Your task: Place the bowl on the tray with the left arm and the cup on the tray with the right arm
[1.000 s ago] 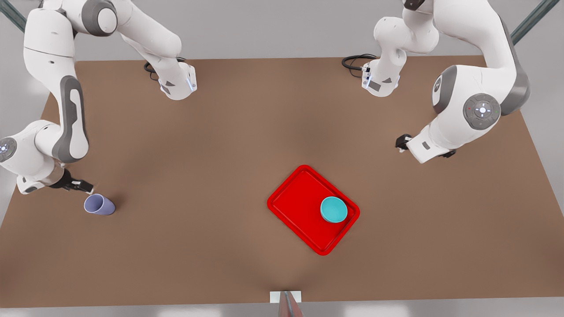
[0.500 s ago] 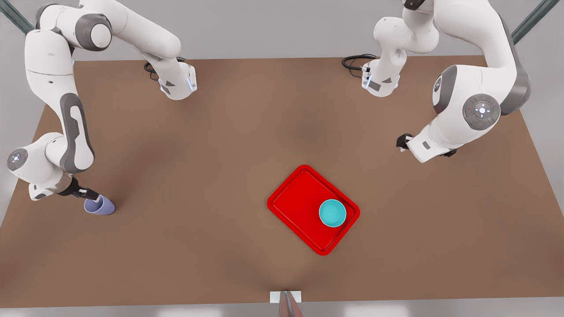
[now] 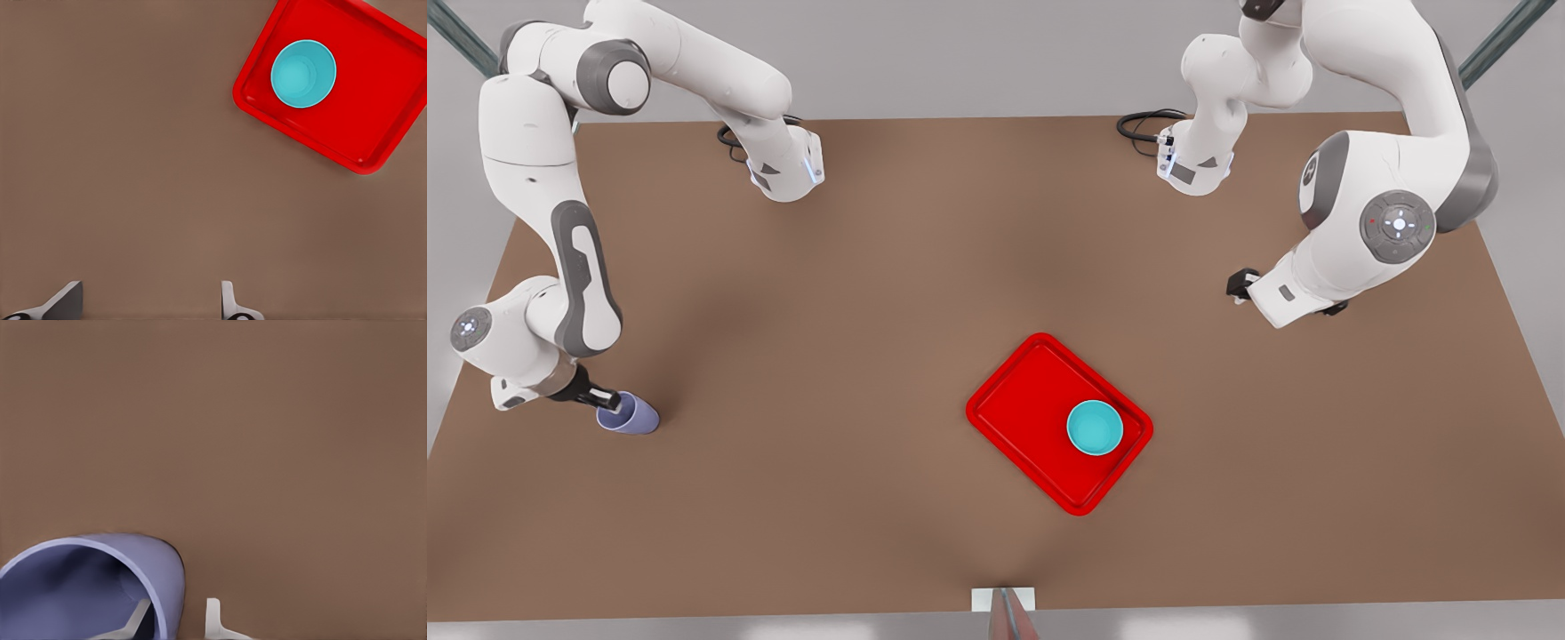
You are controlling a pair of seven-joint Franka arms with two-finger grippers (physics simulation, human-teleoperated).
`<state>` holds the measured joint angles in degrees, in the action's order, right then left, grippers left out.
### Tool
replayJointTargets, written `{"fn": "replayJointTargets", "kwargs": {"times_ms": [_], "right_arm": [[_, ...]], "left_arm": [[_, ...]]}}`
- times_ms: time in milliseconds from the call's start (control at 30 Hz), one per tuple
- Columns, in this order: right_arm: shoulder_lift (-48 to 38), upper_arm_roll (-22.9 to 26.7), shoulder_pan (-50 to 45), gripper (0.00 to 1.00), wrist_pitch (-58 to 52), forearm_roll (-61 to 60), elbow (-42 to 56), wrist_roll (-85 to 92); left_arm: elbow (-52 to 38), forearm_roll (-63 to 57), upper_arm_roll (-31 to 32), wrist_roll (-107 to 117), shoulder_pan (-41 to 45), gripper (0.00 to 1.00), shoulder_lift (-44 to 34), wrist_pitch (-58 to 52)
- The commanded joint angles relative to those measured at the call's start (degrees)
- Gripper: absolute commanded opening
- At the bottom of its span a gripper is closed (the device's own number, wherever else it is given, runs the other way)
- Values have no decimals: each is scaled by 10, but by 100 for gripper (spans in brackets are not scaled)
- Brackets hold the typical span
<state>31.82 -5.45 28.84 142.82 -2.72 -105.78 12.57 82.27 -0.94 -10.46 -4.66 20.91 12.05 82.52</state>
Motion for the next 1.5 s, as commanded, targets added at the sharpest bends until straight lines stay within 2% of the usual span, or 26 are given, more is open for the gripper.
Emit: {"fn": "replayJointTargets", "kwargs": {"times_ms": [0, 433, 533, 667, 1133, 1333, 1467], "right_arm": [[-1, 0, 0, 21, 0, 0, 0, 0], [-3, -16, 3, 21, -5, 10, 7, -1], [-29, -29, -4, 21, -39, 11, 8, 2], [-59, -30, -49, 21, -61, 10, 0, -5], [-66, -40, -224, 21, -67, 4, 12, -34], [-32, -38, -323, 21, -69, -9, 83, -111], [17, -35, -399, 21, -156, -29, 216, -116]], "left_arm": [[0, 0, 0, -1, 0, 100, 0, 0], [1, -1, 0, -1, 0, 100, 3, -4], [1, -1, 0, -1, 0, 100, 3, -4], [1, -1, 0, 1, 0, 100, 2, -5], [0, -1, 0, 2, 0, 100, 2, -4], [0, 0, 0, 3, 0, 100, 1, -5], [0, -1, 0, 2, 0, 100, 1, -6]]}}
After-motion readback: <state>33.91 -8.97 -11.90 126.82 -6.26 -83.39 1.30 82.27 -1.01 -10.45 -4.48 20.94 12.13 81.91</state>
